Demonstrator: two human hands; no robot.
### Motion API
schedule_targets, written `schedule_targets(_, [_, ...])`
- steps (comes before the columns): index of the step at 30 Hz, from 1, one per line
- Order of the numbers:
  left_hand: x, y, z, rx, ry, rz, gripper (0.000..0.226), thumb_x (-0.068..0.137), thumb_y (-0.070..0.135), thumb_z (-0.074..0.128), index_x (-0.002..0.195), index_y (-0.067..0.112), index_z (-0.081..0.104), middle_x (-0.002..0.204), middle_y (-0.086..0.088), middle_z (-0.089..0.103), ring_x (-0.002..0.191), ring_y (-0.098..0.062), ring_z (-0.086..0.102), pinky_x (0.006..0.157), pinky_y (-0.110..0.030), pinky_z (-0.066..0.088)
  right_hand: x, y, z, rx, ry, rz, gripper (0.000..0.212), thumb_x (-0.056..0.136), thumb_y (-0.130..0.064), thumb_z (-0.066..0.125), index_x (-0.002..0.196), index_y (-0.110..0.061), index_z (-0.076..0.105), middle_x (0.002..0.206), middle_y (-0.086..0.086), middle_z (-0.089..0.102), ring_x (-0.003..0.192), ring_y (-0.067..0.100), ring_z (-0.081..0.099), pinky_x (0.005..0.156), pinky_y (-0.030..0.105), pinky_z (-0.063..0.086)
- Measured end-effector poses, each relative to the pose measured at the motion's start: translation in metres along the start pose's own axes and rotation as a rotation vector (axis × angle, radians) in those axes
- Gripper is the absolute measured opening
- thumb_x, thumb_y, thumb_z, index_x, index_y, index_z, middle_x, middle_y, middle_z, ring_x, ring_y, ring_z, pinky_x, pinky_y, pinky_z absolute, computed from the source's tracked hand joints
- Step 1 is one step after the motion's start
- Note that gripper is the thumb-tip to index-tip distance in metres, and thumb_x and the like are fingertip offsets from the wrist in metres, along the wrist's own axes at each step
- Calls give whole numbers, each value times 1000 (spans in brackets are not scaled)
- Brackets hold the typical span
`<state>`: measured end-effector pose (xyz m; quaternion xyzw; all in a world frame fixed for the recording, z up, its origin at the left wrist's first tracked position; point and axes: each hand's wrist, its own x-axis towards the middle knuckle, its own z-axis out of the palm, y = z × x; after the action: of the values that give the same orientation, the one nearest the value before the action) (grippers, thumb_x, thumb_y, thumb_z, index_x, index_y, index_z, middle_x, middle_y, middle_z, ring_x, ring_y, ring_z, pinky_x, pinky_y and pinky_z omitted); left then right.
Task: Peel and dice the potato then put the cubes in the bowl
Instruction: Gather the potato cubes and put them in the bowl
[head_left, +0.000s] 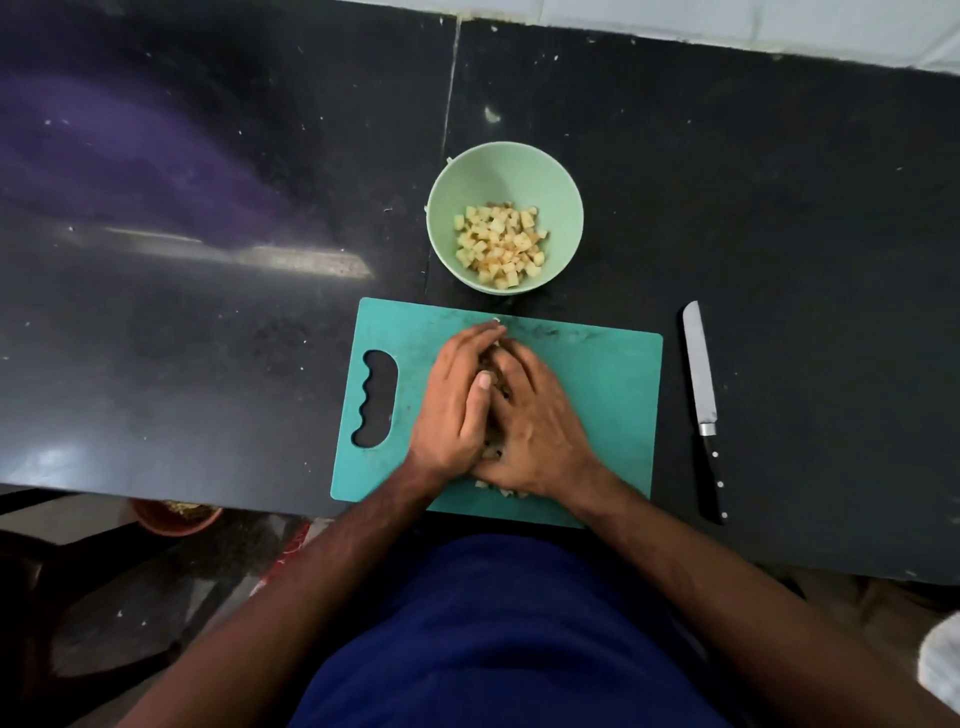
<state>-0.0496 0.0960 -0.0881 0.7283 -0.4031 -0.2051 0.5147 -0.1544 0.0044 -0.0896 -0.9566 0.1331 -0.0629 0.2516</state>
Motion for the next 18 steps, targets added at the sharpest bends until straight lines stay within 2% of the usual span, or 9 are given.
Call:
schedule_targets(3, [0,0,0,19,25,-13,46,103,21,33,134,-5,55,136,-13,58,131,-24,52,113,-42,39,2,-1,1,-43,-4,4,86,72,-56,72,142,-9,53,146,19,46,135,41,41,111,52,38])
schedule_targets(6, [3,3,-2,13,43,-35,41,103,20,35,127,-1,61,127,-10,62,122,-23,56,106,-43,44,8,-2,0,-95,15,15,77,71,-57,72,134,-13,59,138,14,51,124,39,47,99,49,42])
schedule_targets(11, [2,4,-2,30,-8,-61,38,105,25,35,118,3,64,115,-6,65,107,-23,62,94,-48,48,10,-2,0,-167,70,-44,55,78,-51,68,114,-9,69,109,12,63,89,33,54,73,46,43])
schedule_targets(15, [4,9,-1,-6,72,-149,35,105,22,36,111,3,65,108,-6,69,101,-23,65,88,-50,51,15,-2,0,-201,115,-83,48,83,-46,66,113,-8,67,102,13,63,81,33,57,64,45,47])
schedule_targets(18, [10,14,2,-97,130,-249,35,107,20,36,110,2,66,105,-7,71,98,-23,67,87,-50,54,26,-1,-6,-159,133,-98,42,86,-38,69,115,-10,58,99,14,62,74,32,62,55,42,52])
